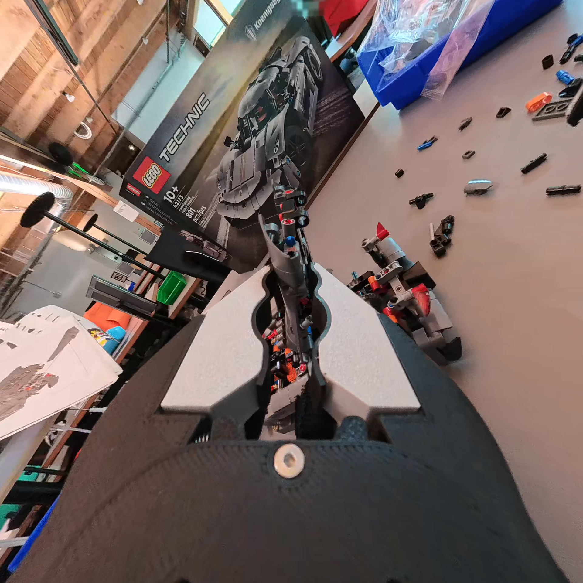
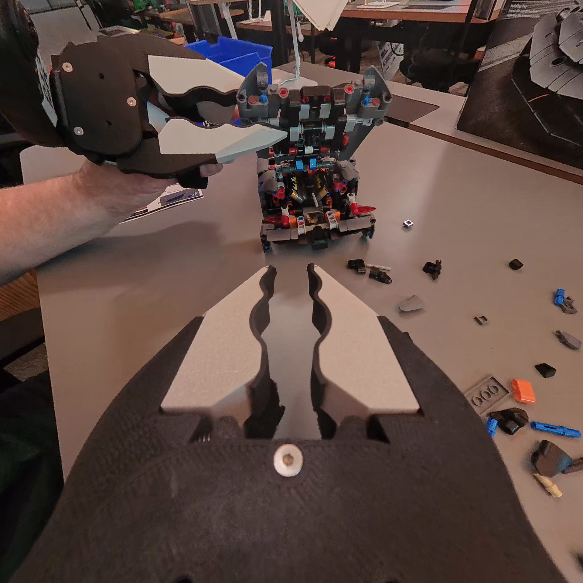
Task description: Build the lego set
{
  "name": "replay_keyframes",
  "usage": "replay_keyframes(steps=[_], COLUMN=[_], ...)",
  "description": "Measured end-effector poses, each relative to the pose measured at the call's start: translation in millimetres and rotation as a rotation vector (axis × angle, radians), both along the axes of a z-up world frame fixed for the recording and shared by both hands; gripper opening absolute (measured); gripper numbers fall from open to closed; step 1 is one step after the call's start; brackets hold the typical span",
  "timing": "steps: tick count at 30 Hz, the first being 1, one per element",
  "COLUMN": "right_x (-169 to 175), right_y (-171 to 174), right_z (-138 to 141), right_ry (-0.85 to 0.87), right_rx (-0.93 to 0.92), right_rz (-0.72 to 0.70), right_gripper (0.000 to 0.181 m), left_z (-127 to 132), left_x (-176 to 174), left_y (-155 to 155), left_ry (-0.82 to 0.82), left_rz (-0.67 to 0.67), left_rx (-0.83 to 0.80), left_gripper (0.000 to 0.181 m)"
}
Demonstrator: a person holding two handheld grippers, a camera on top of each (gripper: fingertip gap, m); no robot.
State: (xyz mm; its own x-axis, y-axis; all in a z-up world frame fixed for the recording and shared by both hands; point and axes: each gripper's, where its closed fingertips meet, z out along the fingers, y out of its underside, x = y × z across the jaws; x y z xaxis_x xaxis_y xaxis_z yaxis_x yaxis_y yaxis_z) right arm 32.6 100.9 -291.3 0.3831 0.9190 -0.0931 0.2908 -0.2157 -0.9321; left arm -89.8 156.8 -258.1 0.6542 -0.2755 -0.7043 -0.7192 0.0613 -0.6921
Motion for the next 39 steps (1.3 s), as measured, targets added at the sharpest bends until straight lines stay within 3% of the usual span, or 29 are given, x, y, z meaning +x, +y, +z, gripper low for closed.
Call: replay_keyframes(steps=[9, 15, 21, 33, 39], right_x=[-15.7, -47.7, -77.1, -118.2, -118.8], right_y=[-4.8, -14.7, 2.0, 23.9, 23.4], right_z=[4.6, 29.8, 41.4, 31.1, 36.4], right_ry=[0.060, 0.379, 0.646, 0.728, 0.847], right_rx=[-0.038, -0.381, -0.685, -0.926, -1.001], right_rz=[0.062, 0.192, 0.216, 0.133, 0.199], right_gripper=[0.029, 0.033, 0.042, 0.050, 0.043], left_z=[0.6, 3.7, 8.7, 0.9, -2.6], left_x=[-4.1, -8.7, -3.9, 2.4, 2.0], left_y=[-7.2, -21.8, -26.8, -27.5, -23.9], left_ry=[0.100, 0.145, 0.141, 0.137, 0.142], left_rz=[-0.007, -0.066, -0.103, -0.144, -0.121], left_rx=[0.067, 0.087, 0.094, 0.067, 0.060], left_gripper=[0.031, 0.035, 0.033, 0.022, 0.017])
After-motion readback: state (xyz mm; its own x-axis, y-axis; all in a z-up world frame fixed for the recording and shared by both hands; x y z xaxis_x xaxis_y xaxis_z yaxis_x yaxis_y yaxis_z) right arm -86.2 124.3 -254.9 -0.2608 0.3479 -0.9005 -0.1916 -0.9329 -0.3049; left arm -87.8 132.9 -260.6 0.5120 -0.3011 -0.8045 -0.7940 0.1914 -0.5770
